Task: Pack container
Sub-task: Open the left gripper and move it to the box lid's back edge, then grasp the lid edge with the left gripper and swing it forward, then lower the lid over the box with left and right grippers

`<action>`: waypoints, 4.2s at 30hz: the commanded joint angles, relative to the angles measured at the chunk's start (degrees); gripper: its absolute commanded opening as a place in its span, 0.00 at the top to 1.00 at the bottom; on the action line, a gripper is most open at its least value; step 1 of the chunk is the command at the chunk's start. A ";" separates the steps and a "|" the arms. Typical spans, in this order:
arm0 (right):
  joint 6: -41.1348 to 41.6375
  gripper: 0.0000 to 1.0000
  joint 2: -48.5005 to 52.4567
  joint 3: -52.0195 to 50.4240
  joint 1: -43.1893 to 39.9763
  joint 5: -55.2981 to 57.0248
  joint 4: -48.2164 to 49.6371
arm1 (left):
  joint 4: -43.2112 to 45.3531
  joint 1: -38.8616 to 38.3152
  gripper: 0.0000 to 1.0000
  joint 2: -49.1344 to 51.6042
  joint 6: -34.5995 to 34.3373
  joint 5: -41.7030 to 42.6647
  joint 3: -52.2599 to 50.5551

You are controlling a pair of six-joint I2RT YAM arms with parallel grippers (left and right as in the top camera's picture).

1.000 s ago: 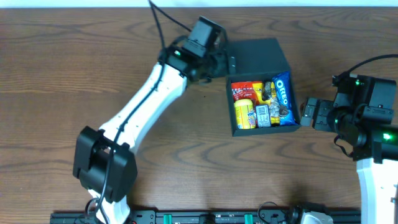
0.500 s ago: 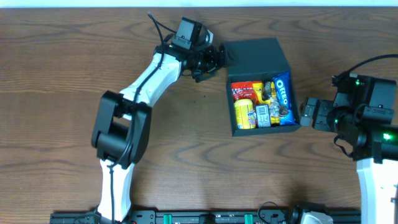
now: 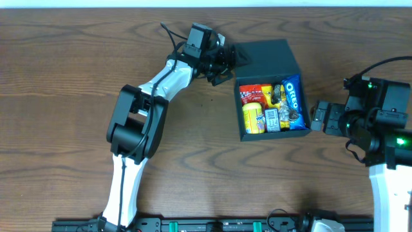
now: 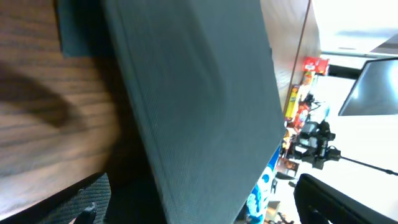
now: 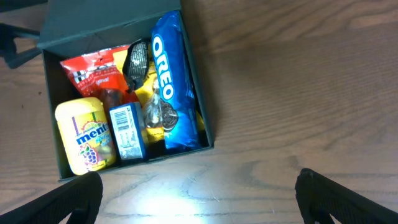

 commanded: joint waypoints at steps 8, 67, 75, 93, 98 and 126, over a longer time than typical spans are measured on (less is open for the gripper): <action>-0.09 0.01 0.02 0.68 -0.28 -0.42 -0.07 | 7.21 0.02 0.05 2.01 -4.42 2.49 0.28; -0.55 0.01 0.02 0.68 -0.31 -0.37 1.57 | -23.30 -9.01 0.04 -18.10 45.70 -1.20 3.65; -0.55 0.01 0.02 0.68 -0.31 -0.39 1.68 | -34.10 -15.23 0.05 -19.26 47.04 -6.95 3.65; -0.55 0.01 0.02 0.68 -0.31 -0.63 1.75 | -49.33 -17.16 0.05 -29.66 47.71 -15.91 3.65; -0.55 0.01 0.02 0.68 -0.31 -0.68 1.81 | -51.87 -18.29 0.05 -30.05 47.69 -16.59 3.65; -0.76 0.01 0.02 0.68 -0.31 -3.63 1.70 | -43.08 -21.16 0.05 -16.09 44.02 -36.68 2.32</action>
